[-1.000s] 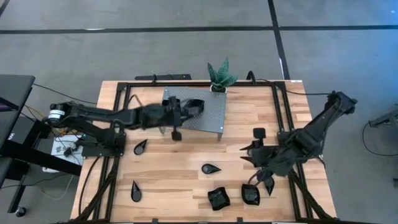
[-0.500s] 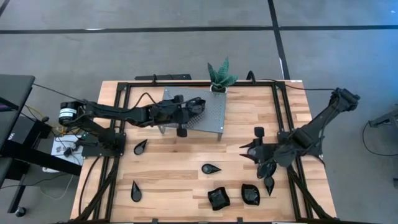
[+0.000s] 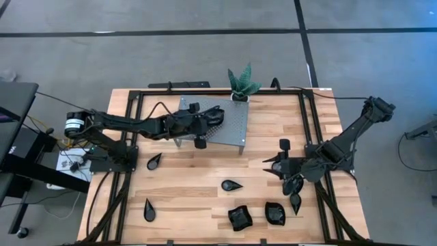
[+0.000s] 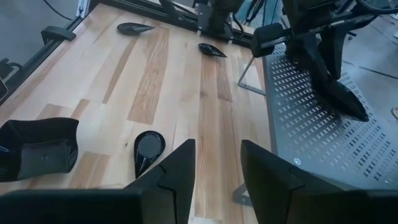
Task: Pick & Place Mini shaped plates
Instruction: Stack the black leaf shaped plate on top of the stacked black leaf shaped plates on the shelf
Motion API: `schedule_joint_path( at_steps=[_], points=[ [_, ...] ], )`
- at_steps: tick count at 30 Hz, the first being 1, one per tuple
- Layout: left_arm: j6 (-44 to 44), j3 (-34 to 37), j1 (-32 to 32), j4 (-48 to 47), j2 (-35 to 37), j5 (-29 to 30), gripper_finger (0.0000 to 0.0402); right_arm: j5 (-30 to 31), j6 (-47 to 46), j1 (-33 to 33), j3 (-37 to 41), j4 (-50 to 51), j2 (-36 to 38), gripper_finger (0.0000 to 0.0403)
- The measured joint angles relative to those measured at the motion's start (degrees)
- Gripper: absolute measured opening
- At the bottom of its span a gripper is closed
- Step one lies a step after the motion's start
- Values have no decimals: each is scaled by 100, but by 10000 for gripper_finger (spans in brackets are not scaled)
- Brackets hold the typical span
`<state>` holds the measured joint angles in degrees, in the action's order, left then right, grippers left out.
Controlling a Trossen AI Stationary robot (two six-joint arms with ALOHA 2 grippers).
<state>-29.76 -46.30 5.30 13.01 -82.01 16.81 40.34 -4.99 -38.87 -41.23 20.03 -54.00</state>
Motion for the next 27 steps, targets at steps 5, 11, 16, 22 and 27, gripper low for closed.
schedule_joint_path(
  at_steps=[5, 11, 16, 22, 27],
  points=[
    [-2, 2, -578, 179, 182, -8, 87, 0, -2, -4, 0, 0, 0, 123],
    [419, 2, -1691, 248, 507, 95, 86, -2, -636, 2, 0, -5, -79, 123],
    [1280, 76, -2617, 250, 516, 59, 86, 2, -987, 94, 0, -255, -335, 123],
    [1811, 373, -3368, 252, 502, 60, 86, 7, -966, 468, 0, -642, -812, 123],
    [1979, 564, -3641, 322, 502, 70, 86, -386, -964, 754, 0, -1052, -1309, 123]
  ],
)
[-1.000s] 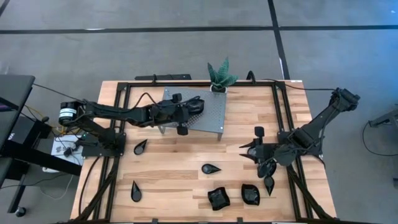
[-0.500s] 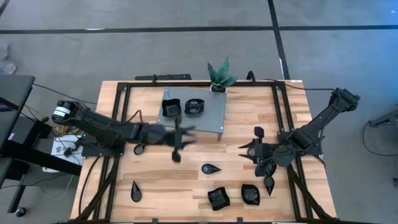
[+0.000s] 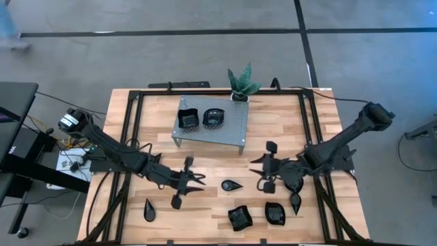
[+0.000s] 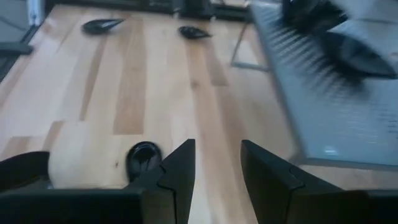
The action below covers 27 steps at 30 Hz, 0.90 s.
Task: Pick & Place Mini shaped plates
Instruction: Stack the black leaf shaped plate on top of the stacked black leaf shaped plates on the shelf
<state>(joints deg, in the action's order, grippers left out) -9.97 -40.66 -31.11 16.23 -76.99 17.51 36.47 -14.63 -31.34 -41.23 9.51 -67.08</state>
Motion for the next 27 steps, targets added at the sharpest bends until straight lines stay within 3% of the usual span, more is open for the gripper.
schedule_joint_path(
  at_steps=[6, 17, 27],
  points=[
    [3, 167, 33, 66, -2, 6, 85, -1179, -2, 146, -296, -355, -484, 123],
    [2, 192, 82, 100, -2, 5, 85, -1288, -84, 20, -544, -252, -1013, 122],
    [3, 192, 85, 146, -2, 5, 85, -1926, -2925, -429, -555, -32, -914, 122]
  ],
)
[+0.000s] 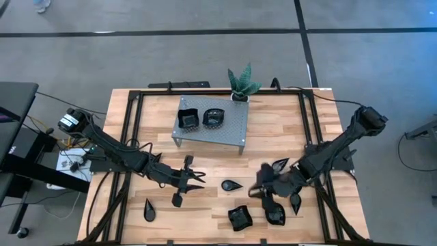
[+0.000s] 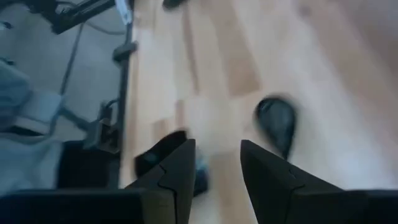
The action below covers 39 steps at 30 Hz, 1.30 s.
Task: Pick & Place Mini shaped plates
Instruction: Stack the black leaf shaped plate on top of the stacked black leaf shaped plates on the shelf
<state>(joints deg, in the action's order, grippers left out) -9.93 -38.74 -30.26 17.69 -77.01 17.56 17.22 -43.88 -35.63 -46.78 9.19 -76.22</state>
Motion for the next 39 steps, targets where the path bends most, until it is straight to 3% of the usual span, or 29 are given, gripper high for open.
schedule_joint_path(
  at_steps=[5, 12, 18, 21, 30, 39],
  points=[
    [0, 0, 0, 48, 0, 0, 85, -593, -1270, -536, 2, 192, 0, 122],
    [265, 0, 0, 86, 0, 0, 85, -60, -2461, -1273, 2, 622, 0, 122],
    [295, -2, 0, 92, 0, 0, 85, -330, -4007, -1345, 2, 1432, 2, 122],
    [293, -2, -2, 123, 0, 0, 85, -550, -4188, -1330, 2, 2029, 2, 122],
    [243, -4, 53, 171, 0, -1, 85, -519, -5047, -967, 4, 5053, 2, 105],
    [326, -4, 68, 171, 0, -2, 85, -472, -4942, -766, 26, 4363, -7, 102]
  ],
)
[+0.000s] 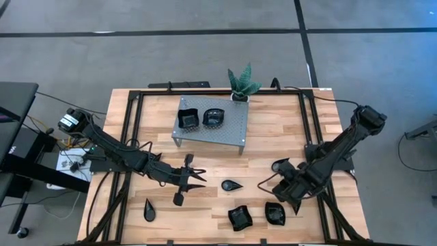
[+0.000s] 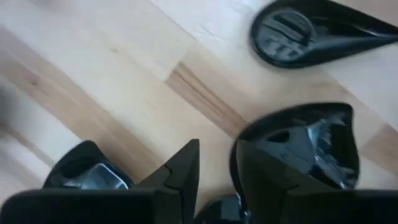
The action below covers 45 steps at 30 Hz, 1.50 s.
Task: Pick & Place Mini shaped plates
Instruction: Stack the black leaf shaped plate on top of the stacked black leaf shaped plates on the shelf
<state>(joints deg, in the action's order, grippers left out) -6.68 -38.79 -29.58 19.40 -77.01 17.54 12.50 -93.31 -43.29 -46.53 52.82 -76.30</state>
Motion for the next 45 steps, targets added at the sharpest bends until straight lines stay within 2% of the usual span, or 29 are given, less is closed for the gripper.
schedule_joint_path(
  at_steps=[6, 17, 27, 32, 39, 45],
  points=[
    [383, 0, 0, 2, 0, 0, 85, -171, -453, -10, 116, 4, -313, 102],
    [417, -2, 0, 44, 0, 0, 85, -418, -431, 111, 121, -37, -1070, 102],
    [400, -2, 0, 85, 0, 0, 85, -543, -402, 184, 121, 76, -1114, 101],
    [400, -2, 0, 104, -2, 0, 85, -865, -357, 195, 121, 90, -1113, 78],
    [400, -2, 0, 125, -2, 0, 85, -1088, 229, 198, 117, -2, -1110, 12],
    [399, -2, 0, 155, -2, -9, 85, -1400, 1563, 216, -108, -663, -1108, 9]
  ],
)
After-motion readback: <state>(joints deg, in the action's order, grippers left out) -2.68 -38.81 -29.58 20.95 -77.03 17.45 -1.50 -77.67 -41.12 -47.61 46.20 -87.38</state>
